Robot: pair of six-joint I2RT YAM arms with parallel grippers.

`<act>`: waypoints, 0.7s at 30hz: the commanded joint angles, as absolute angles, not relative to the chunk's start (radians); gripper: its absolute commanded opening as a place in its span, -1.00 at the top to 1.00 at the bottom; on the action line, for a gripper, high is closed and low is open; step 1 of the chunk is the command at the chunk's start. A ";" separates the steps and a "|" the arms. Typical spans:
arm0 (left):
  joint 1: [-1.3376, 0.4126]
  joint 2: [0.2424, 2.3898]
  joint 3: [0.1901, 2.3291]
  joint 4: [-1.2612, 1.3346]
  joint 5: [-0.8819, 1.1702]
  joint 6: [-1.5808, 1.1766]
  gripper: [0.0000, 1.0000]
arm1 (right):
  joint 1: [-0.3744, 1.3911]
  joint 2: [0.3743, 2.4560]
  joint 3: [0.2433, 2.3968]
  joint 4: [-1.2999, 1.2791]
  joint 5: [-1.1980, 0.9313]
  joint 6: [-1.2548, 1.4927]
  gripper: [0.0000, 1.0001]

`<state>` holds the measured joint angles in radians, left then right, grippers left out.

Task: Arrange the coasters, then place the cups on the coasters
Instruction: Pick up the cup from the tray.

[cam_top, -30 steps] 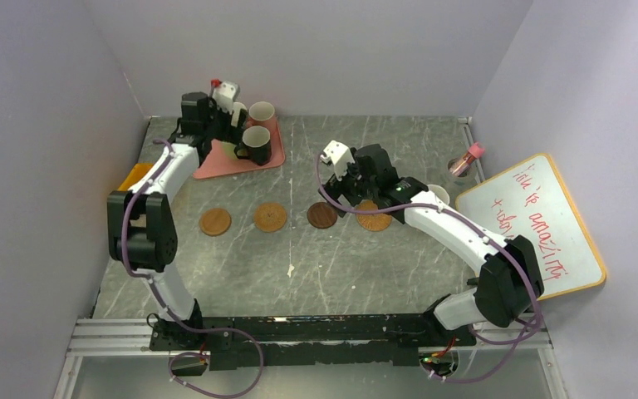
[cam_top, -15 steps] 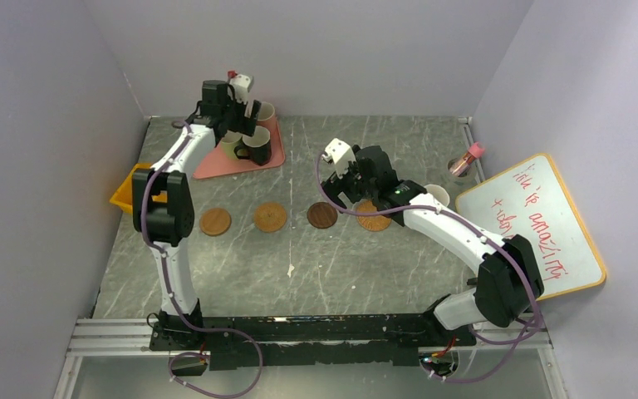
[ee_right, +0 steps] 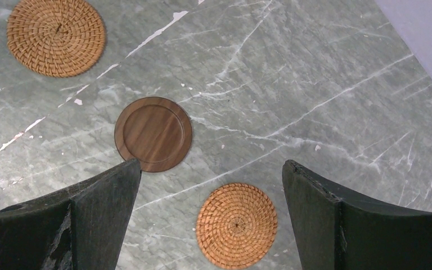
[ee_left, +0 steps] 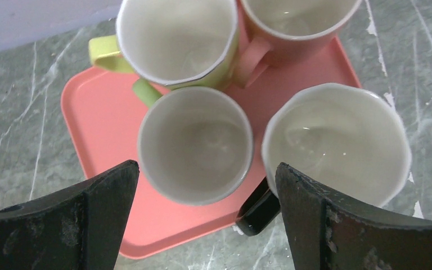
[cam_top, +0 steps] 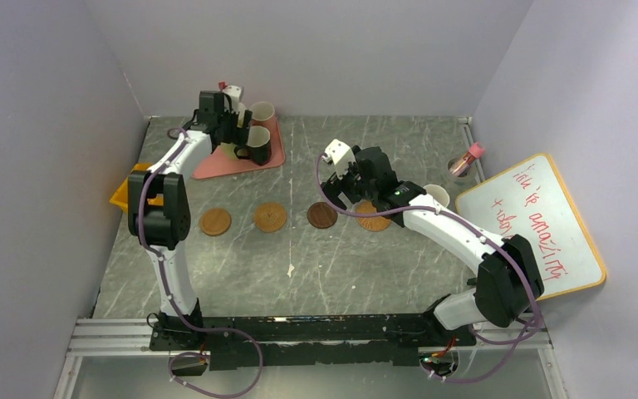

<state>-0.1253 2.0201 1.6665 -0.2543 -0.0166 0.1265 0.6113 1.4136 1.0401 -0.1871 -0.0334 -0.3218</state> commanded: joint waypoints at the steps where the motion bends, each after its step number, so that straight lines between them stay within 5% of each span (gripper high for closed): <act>1: -0.098 1.935 1.663 -0.223 -0.033 0.082 -0.93 | 0.612 1.388 1.037 -0.143 -0.026 -0.326 -1.00; 10: -0.085 1.945 1.690 -0.200 0.059 0.101 -0.93 | 0.609 1.399 1.034 -0.141 -0.026 -0.327 -1.00; 21: -0.173 2.186 2.096 -0.307 0.127 0.159 -0.93 | 0.591 1.420 1.031 -0.137 -0.003 -0.336 -1.00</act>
<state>-0.1303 2.0895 1.9491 -0.2550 0.0784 0.1215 0.6079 1.4147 1.0348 -0.1841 -0.0238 -0.3256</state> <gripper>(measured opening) 0.966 0.997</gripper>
